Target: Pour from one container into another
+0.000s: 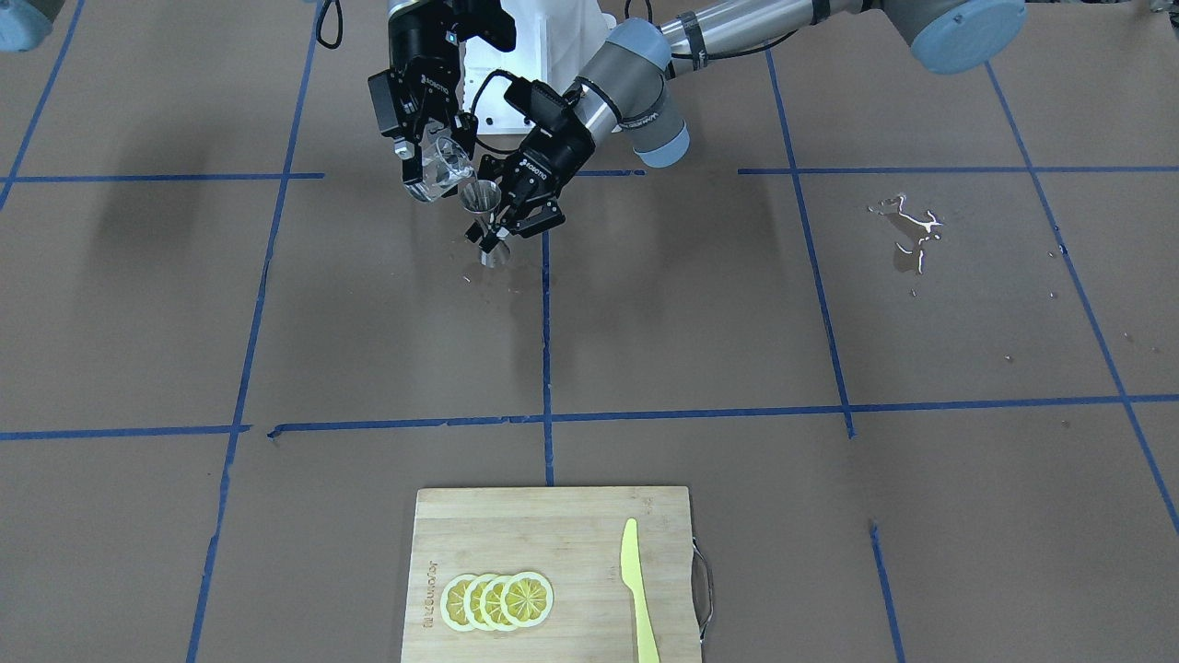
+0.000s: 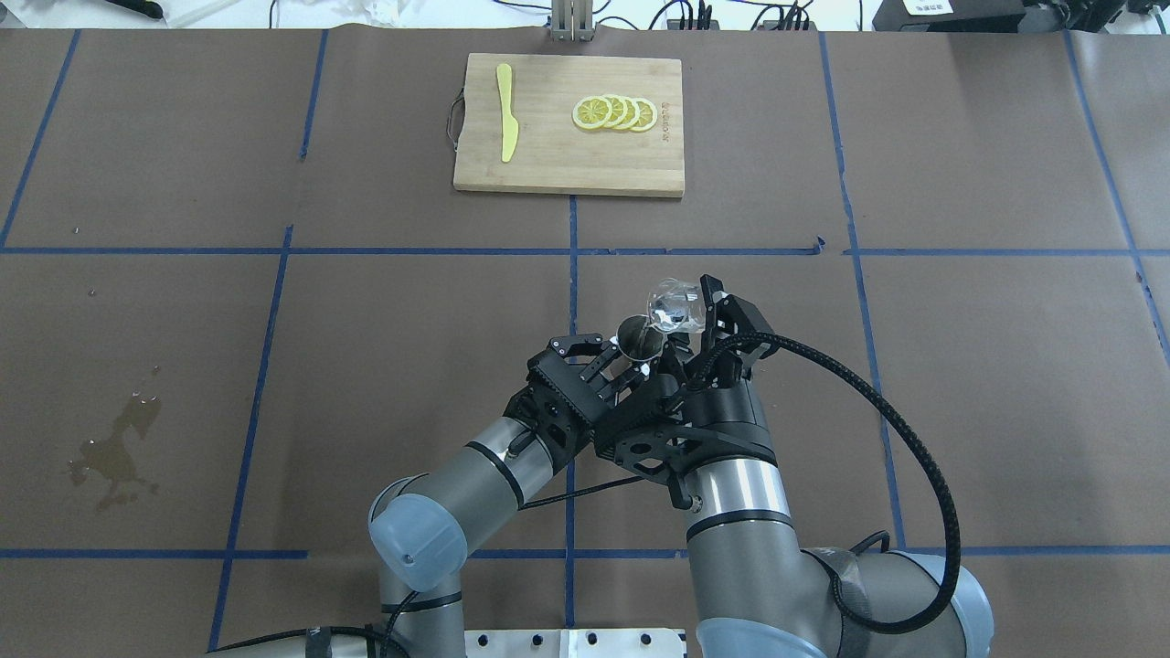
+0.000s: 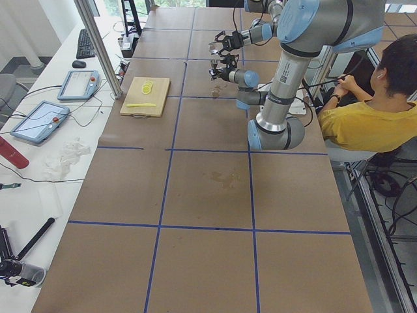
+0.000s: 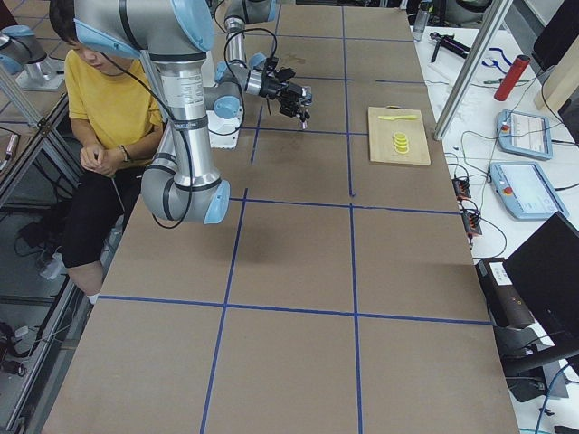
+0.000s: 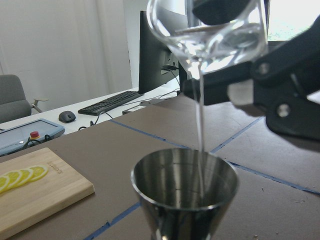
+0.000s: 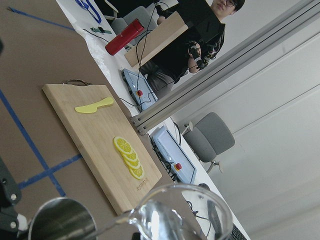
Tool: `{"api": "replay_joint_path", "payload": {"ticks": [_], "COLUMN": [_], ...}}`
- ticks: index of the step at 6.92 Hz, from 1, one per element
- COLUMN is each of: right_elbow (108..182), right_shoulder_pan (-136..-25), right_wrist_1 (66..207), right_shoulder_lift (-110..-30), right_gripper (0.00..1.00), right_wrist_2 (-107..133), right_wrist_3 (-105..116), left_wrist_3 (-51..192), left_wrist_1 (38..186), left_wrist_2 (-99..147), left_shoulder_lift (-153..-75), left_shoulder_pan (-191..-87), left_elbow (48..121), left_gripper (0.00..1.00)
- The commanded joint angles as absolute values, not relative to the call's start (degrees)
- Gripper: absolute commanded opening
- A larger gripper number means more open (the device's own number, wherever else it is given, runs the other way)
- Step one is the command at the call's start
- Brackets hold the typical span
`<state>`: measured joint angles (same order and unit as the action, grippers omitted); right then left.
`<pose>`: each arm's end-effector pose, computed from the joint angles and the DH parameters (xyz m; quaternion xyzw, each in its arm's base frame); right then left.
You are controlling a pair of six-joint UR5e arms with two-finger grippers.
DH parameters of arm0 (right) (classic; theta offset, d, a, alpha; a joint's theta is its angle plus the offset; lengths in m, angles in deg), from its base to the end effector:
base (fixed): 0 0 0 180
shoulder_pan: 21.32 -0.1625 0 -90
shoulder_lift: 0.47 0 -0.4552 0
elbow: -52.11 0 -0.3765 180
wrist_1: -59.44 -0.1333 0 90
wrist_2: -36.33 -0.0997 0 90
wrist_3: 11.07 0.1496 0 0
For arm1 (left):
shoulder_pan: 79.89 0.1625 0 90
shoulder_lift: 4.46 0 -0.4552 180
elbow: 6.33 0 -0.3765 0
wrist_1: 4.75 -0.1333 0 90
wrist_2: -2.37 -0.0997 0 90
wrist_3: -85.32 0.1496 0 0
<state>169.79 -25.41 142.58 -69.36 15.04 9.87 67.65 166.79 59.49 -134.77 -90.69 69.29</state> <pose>-0.4923 -0.3086 0.2522 0.6304 -0.0121 -0.1699 0.7573 0.6700 -0.3462 0.2122 0.6383 0.4675 0.0941 0.6042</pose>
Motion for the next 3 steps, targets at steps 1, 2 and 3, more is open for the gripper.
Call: {"api": "replay_joint_path", "payload": {"ticks": [1, 2, 3], "right_elbow": [169.8, 169.8, 169.9], "right_shoulder_pan": [-25.4, -25.5, -25.5], "right_wrist_1": [142.6, 142.6, 142.6], "right_shoulder_lift": [-69.2, -69.3, -69.3], "right_gripper": [0.0, 0.0, 0.0], "right_wrist_2": [15.1, 15.2, 15.8], "right_wrist_3": [8.3, 7.7, 5.0], "left_wrist_3": [67.6, 67.7, 67.7], "left_wrist_1": [166.7, 166.7, 166.7], "left_wrist_2": [59.5, 59.5, 59.5], "left_shoulder_lift": [-135.2, -135.5, -135.5], "left_shoulder_pan": [-90.6, -90.6, -90.6], "left_elbow": [69.2, 69.2, 69.2], "left_gripper": [0.0, 0.0, 0.0]}}
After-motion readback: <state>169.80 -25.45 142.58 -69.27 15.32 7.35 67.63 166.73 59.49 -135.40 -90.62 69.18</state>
